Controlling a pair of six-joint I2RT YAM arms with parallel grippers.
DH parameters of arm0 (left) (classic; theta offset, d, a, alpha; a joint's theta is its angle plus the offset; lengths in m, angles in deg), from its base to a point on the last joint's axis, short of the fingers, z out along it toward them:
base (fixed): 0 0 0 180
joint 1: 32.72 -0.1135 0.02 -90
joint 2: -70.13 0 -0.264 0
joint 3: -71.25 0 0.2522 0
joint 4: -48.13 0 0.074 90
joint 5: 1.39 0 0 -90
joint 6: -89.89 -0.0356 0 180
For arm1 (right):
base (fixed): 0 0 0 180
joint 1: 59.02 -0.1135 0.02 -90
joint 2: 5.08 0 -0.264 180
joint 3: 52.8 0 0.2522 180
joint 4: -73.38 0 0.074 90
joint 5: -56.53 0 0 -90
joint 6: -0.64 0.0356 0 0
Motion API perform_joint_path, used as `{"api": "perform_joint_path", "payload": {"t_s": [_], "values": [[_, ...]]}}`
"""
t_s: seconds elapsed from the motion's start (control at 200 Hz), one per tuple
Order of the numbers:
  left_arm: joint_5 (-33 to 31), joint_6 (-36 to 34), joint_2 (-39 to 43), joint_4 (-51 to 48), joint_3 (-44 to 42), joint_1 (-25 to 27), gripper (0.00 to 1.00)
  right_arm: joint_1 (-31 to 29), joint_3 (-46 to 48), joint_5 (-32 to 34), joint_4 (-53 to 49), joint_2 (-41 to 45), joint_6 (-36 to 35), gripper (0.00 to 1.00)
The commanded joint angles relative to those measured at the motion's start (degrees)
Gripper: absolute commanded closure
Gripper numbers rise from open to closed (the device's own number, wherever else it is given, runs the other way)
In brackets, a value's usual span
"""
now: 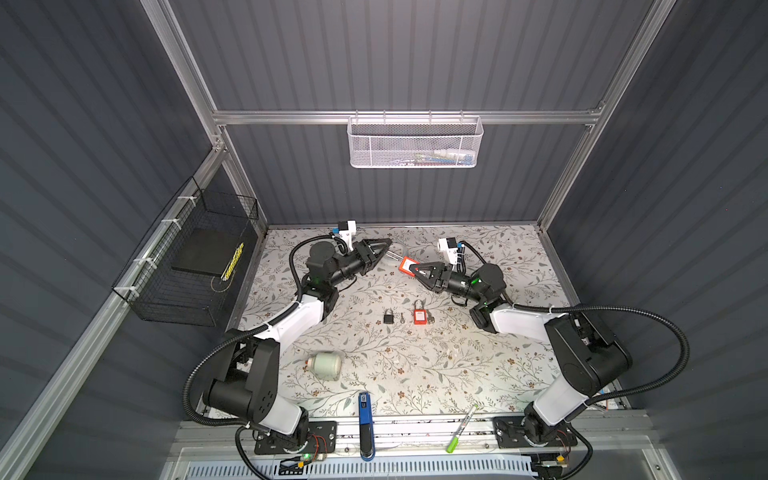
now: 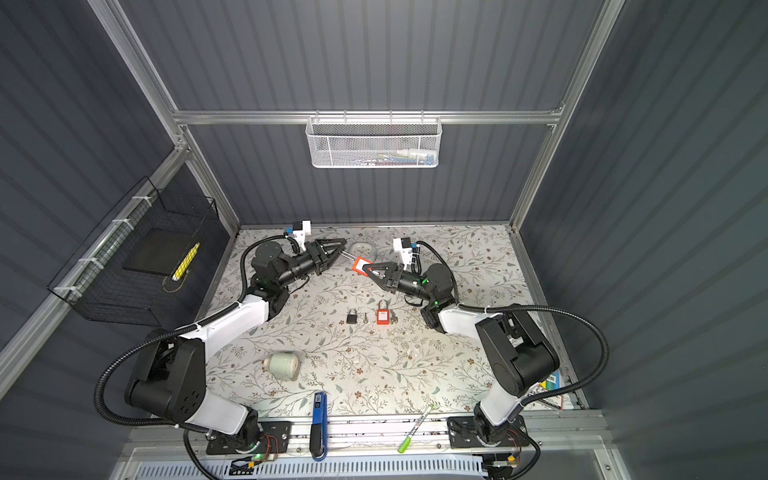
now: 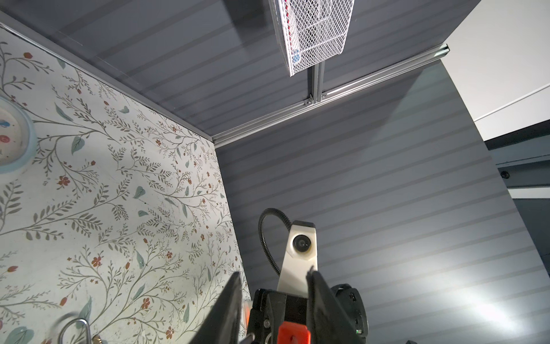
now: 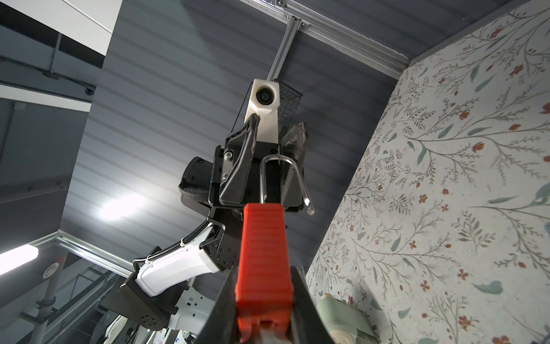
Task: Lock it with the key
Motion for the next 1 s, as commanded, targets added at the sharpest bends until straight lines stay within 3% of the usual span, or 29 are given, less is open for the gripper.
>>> {"api": "perform_joint_path", "payload": {"t_s": [0.0, 0.13, 0.295, 0.41, 0.87, 0.995], "values": [[1.6, -0.55, 0.25, 2.54, 0.14, 0.23, 0.77, 0.02, -0.84, -0.1, -1.19, 0.74, -1.61, 1.0], [1.52, -0.29, 0.14, 2.82, -0.11, 0.22, 0.79, 0.26, -0.84, 0.11, -1.76, 1.05, -1.92, 1.0], [1.69, -0.18, 0.28, 2.74, 0.1, 0.23, 0.67, 0.57, -1.75, -0.08, -3.48, 0.95, -2.53, 1.0], [1.87, -0.26, 0.36, 2.56, 0.21, 0.23, 0.65, 0.59, -2.5, -0.28, -4.28, 0.74, -3.04, 1.0], [1.96, -0.02, 0.12, 3.08, -0.2, 0.23, 1.0, 0.57, -3.61, 0.28, -4.64, 0.41, -4.78, 1.0], [1.97, 0.07, -0.04, 3.53, -0.46, 0.27, 1.0, 0.63, -4.17, 0.08, -4.52, -0.24, -4.53, 1.0]]}}
